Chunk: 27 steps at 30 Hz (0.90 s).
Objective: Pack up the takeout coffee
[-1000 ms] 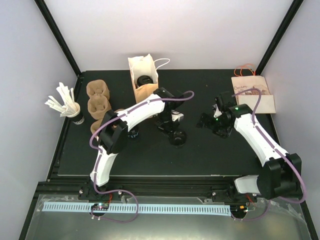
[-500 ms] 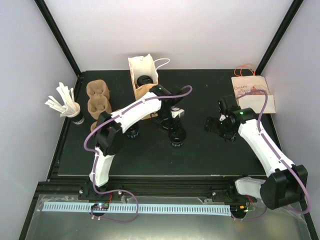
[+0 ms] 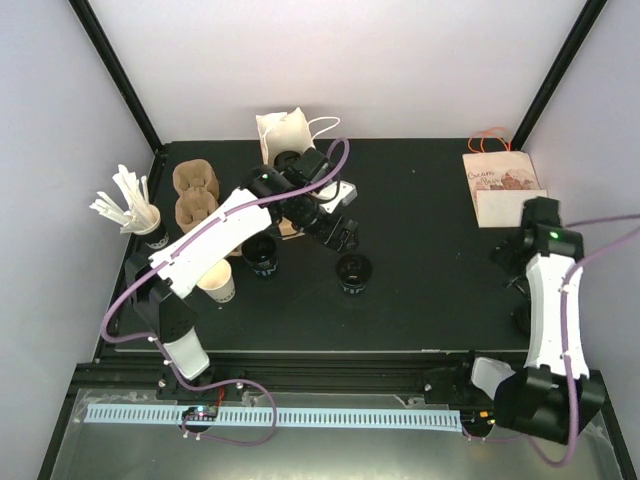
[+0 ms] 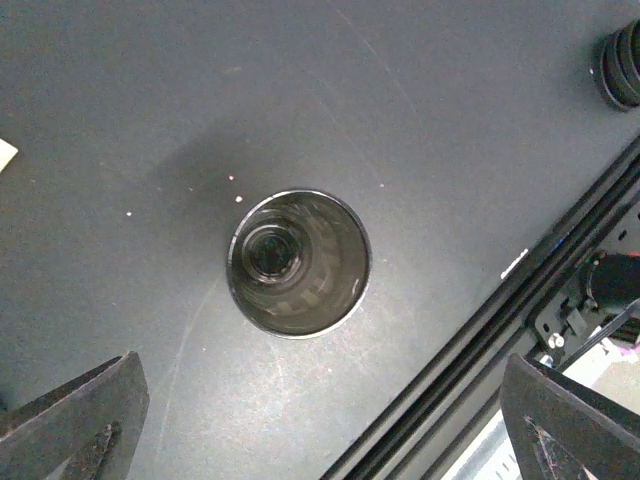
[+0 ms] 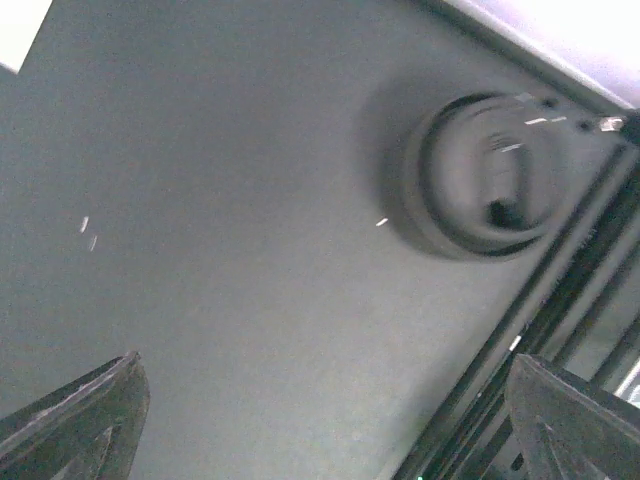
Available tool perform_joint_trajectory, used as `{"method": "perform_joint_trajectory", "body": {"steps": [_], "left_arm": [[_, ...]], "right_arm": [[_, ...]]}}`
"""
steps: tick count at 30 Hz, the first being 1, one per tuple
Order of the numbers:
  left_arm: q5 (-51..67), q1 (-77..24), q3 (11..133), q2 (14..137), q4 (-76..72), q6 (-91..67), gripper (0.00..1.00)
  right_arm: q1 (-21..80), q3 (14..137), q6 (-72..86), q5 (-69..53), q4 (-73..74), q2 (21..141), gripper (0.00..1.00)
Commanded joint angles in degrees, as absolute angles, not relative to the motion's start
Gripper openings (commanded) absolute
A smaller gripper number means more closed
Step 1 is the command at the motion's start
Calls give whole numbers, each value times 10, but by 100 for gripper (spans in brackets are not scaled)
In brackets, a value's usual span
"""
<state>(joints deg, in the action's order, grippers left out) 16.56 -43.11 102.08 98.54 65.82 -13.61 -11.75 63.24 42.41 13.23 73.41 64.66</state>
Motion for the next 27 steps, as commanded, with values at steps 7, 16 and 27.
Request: {"method": "perform_joint_trajectory", "body": {"steps": [7,16,27], "left_arm": [[233,-411,963,937,588,-114,99],[245,-410,935,915,581,-104,99],[250,-411,906,898,565,-116,99]], "right_arm": [[-327,631,473,92,688,661,100],[-406,633,452,62,658,752,100],[-478,556,335,-55,559,793,100]]}}
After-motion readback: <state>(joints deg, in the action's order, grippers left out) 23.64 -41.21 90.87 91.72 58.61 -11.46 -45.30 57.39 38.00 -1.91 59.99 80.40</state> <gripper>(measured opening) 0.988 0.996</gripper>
